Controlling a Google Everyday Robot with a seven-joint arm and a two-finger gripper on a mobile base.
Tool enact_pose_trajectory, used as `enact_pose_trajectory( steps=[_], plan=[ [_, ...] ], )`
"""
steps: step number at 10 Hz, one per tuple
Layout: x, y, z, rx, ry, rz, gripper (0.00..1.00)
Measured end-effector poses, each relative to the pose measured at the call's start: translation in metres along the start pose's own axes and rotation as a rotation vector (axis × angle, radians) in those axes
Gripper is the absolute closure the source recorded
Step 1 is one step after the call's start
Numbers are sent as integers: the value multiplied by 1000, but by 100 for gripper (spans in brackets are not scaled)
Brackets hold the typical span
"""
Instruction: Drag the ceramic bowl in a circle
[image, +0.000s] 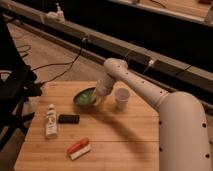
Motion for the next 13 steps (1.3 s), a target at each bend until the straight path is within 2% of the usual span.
enact_pose_trajectory(
  steps=[2,4,6,8,9,11,13],
  plan=[
    [14,-12,-4,10,25,26,100],
    [16,-34,2,18,25,17,100],
    [1,-59,11,21,8,-28,100],
    [-31,-75,21,8,-17,-110,100],
    [-50,-73,27,-13,-29,-159,100],
    [-69,-55,34,-52,-42,-198,100],
    [-70,-28,35,-88,-45,-175,100]
  ],
)
